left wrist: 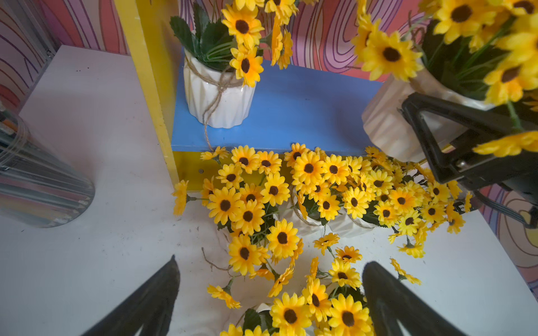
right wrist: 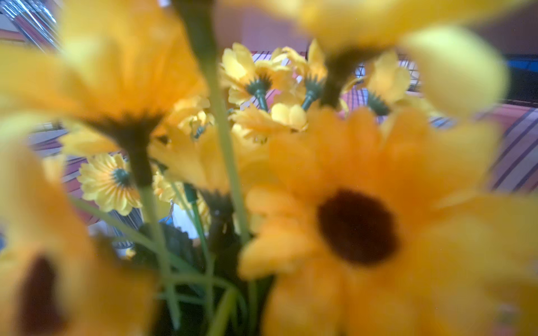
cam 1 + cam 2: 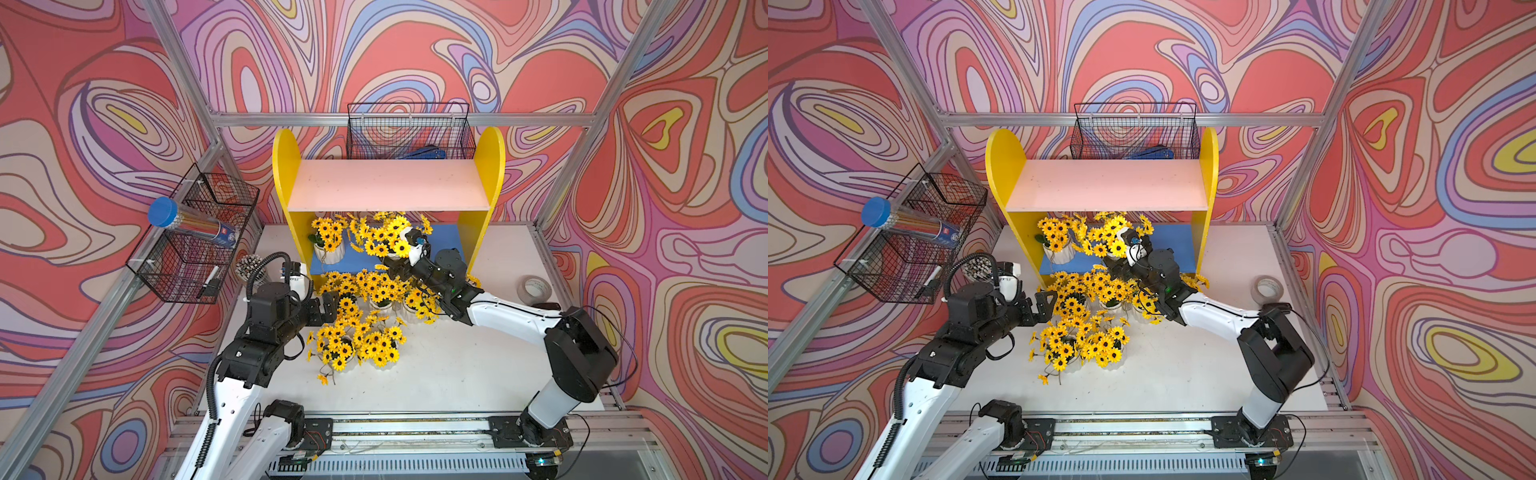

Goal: Take the sunflower pots off the shelves
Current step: Place the sunflower pot at the center of the board.

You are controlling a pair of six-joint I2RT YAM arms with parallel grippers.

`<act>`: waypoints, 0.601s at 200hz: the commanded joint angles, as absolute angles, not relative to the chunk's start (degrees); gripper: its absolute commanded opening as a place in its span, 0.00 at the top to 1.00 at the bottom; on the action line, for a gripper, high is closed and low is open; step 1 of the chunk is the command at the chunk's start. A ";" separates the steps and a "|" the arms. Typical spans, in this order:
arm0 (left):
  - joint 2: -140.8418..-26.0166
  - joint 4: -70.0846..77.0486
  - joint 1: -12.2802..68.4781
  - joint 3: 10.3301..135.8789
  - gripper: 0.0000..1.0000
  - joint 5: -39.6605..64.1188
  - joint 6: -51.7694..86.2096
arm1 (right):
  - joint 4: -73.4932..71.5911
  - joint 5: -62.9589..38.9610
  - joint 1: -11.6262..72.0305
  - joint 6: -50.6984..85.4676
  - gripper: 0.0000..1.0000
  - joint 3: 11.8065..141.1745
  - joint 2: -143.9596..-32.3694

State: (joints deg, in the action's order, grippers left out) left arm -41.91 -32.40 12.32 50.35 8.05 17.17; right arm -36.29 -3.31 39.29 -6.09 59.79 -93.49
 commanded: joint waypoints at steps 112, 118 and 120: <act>-41.13 -26.23 12.83 48.33 0.06 20.50 18.32 | -21.64 10.91 50.58 5.48 1.00 27.71 -51.77; -41.35 -26.02 12.98 48.25 0.06 21.15 18.37 | -21.62 12.09 51.62 6.69 1.00 25.83 -50.38; -41.39 -25.91 13.05 48.19 0.06 21.48 18.37 | -21.60 12.40 51.95 7.06 1.00 25.22 -49.95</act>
